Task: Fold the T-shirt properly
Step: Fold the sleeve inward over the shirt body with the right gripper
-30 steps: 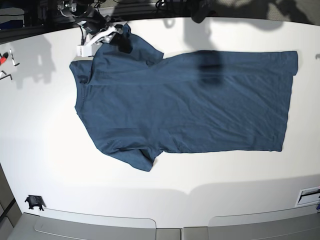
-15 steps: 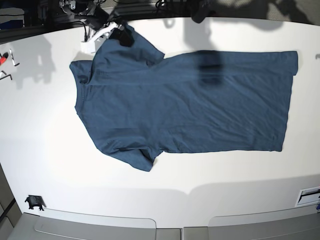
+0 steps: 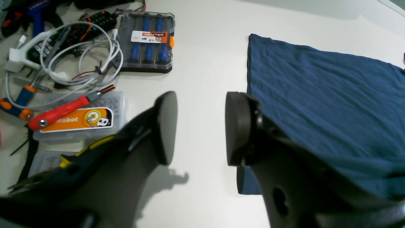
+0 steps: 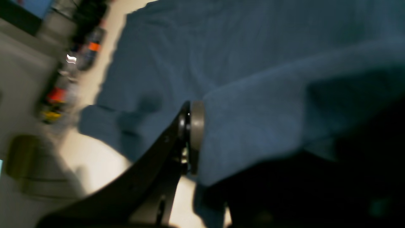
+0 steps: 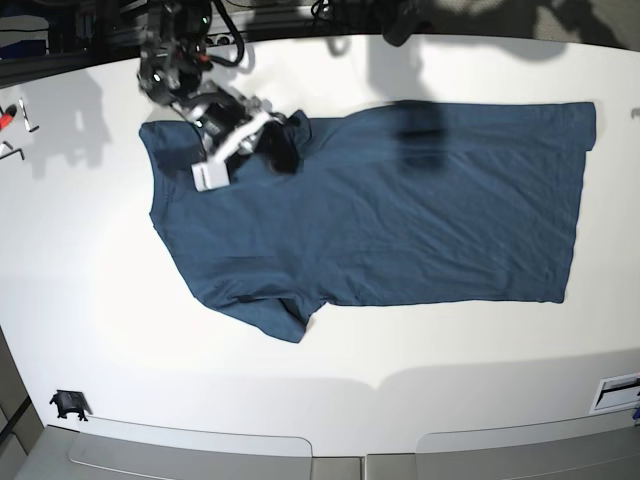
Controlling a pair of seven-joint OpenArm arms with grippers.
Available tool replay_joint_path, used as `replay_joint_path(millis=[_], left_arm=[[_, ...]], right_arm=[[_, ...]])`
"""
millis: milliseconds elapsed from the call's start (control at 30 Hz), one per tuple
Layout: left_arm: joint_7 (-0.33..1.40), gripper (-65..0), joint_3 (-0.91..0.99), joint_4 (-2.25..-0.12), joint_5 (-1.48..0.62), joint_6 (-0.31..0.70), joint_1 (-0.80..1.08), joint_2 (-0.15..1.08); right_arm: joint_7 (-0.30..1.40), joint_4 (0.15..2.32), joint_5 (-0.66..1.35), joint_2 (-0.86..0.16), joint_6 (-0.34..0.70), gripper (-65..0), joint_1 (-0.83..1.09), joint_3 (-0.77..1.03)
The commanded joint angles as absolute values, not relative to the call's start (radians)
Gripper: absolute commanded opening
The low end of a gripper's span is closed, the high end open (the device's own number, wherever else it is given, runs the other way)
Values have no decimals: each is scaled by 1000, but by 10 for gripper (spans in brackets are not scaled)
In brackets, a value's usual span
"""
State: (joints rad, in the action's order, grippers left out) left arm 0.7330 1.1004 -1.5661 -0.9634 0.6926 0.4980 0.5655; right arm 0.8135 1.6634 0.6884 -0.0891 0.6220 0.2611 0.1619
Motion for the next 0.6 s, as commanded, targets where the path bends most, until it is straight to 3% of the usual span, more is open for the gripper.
replay_joint_path(millis=[0, 200, 300, 367, 567], left_arm=[[709, -420, 1112, -1579, -985, 698, 502, 591], [709, -420, 1112, -1579, -984, 698, 501, 591], [709, -420, 1112, -1579, -985, 698, 501, 591], [709, -420, 1112, -1579, -985, 698, 501, 591], [709, -420, 1112, -1579, -985, 698, 502, 591]], right_arm=[[769, 1683, 666, -94, 632, -650, 231, 142], [668, 1682, 417, -94, 624, -650, 157, 62], [606, 1682, 359, -94, 592, -491, 155, 59], [580, 1682, 319, -94, 552, -419, 155, 59], [543, 1682, 261, -94, 496, -410, 149, 60]])
